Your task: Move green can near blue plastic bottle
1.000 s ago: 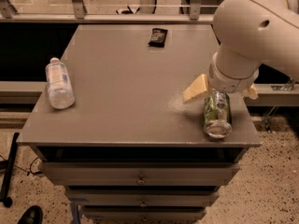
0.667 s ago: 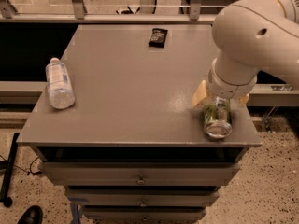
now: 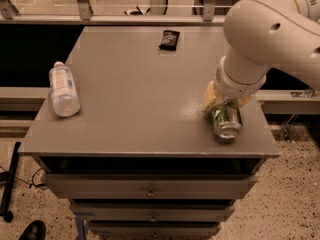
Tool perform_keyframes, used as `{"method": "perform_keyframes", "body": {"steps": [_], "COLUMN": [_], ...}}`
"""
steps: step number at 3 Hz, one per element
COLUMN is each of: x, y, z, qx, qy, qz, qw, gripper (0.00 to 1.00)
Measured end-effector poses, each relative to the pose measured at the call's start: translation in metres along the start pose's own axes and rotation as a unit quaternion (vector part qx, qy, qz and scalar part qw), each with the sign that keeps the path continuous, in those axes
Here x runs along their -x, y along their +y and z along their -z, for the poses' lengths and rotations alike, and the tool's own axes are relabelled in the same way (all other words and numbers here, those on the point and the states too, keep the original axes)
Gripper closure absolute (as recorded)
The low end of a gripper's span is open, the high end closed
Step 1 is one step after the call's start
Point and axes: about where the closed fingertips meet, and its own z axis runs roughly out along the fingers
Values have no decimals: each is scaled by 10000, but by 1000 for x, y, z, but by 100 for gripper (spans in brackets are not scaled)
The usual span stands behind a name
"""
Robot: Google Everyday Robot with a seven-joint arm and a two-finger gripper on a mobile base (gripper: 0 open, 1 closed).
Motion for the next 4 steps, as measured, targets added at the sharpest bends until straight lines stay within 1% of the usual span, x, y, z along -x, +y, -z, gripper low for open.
{"method": "perform_keyframes", "body": {"steps": [1,2,3,4], "x": [49,100,140,151], "y": [18,45,81,98], "z": [10,27,47,77], "qx": [549,1362,2434,3259], "qy": [-464,-1056,-1741,-2501], "qz": [619,1040,1391,1555], "qw": [9955,9795,9440,8984], "gripper": [98,100,100,100]}}
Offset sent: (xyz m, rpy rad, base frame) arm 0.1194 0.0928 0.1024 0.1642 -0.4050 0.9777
